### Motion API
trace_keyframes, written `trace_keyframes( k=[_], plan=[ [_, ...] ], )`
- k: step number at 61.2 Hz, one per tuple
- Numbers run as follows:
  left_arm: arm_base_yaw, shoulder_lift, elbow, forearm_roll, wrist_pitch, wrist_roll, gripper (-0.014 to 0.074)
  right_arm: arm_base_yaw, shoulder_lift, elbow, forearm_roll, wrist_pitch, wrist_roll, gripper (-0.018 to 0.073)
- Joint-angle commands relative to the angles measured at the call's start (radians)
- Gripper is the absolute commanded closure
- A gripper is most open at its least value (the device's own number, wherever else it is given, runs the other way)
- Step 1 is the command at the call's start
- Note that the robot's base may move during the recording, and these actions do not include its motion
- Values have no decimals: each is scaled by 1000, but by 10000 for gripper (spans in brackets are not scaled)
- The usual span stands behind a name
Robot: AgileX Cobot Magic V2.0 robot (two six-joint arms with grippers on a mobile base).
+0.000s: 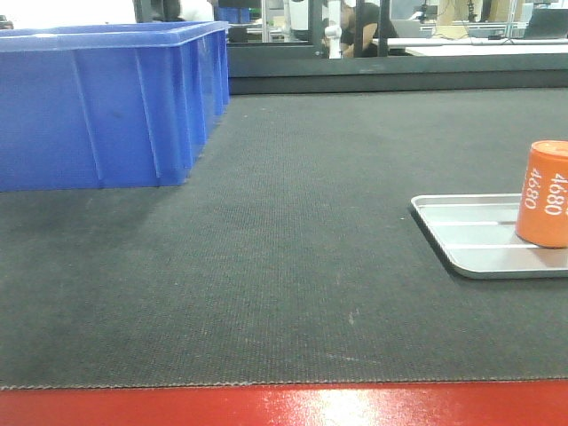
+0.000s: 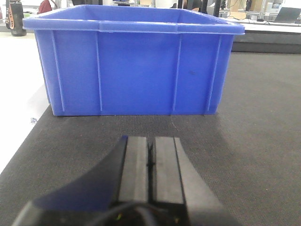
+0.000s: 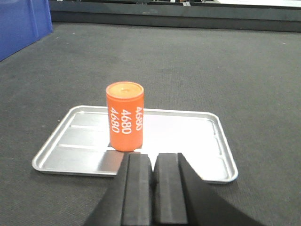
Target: Grab orange capacitor from left shelf to right conveyor
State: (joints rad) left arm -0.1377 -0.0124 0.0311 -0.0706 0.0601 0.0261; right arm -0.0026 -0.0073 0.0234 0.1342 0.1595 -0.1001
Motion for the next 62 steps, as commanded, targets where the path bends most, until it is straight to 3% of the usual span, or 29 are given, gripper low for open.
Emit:
trace_keyframes(
  k=[1,62],
  plan=[
    [-5,-10,-5,-3,-91,-2,723,-6,-17,1,-12,-142,20,502],
    [-5,-9,-5,-3,-91,-2,723,-6,-17,1,-14,-144,20,502]
  ],
)
